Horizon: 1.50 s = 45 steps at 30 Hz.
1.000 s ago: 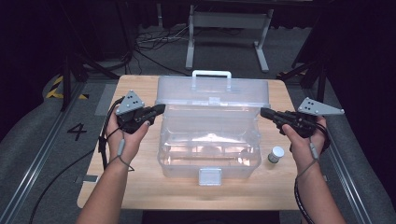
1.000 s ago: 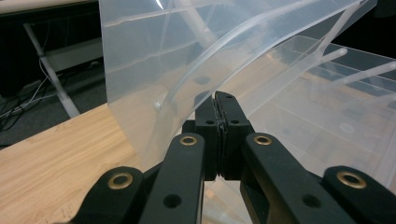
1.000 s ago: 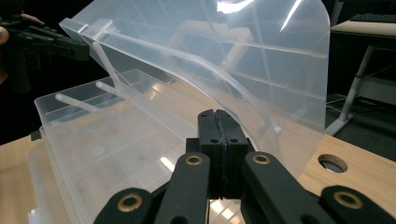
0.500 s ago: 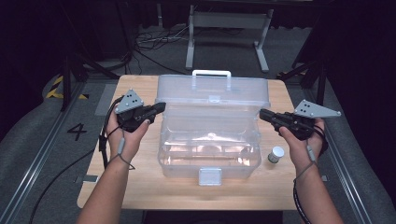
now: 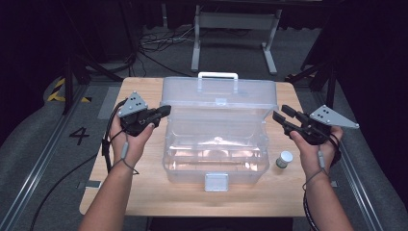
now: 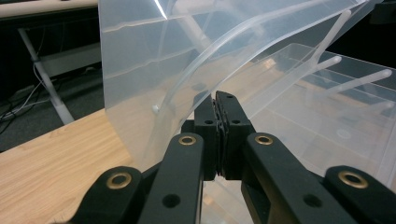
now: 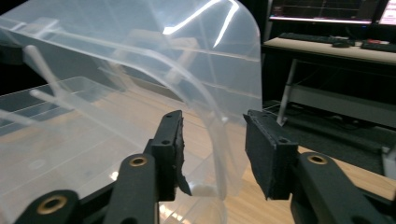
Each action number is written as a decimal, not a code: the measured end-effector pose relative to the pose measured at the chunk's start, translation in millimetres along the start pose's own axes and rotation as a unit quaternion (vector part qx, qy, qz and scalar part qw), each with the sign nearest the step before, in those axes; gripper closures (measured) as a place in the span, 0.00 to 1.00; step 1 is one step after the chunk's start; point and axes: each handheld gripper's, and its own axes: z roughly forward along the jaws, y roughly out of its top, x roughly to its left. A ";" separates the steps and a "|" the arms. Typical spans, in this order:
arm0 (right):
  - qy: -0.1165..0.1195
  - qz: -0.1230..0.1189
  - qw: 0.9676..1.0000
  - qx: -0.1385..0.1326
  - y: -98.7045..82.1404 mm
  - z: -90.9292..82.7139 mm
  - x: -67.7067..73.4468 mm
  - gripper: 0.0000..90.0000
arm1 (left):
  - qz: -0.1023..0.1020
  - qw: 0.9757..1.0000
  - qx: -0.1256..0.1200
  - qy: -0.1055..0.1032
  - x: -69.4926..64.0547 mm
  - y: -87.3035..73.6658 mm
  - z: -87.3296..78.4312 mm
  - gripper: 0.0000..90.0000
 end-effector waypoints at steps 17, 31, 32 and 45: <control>-0.048 -0.007 0.999 0.002 5.2 25.0 10.0 0.60 | -0.003 1.000 -0.004 0.000 0.3 -0.2 0.2 0.97; -0.077 -0.004 0.997 -0.006 5.3 41.2 17.3 0.60 | -0.003 1.000 -0.004 -0.001 -0.2 -1.1 -0.2 0.97; -0.080 -0.006 0.997 -0.006 5.3 42.1 17.7 0.61 | -0.004 1.000 -0.004 -0.002 -0.3 -1.1 -0.2 0.97; -0.107 -0.002 0.994 -0.017 4.3 41.9 18.7 0.76 | 0.000 1.000 -0.004 -0.001 -1.0 -1.2 1.5 0.97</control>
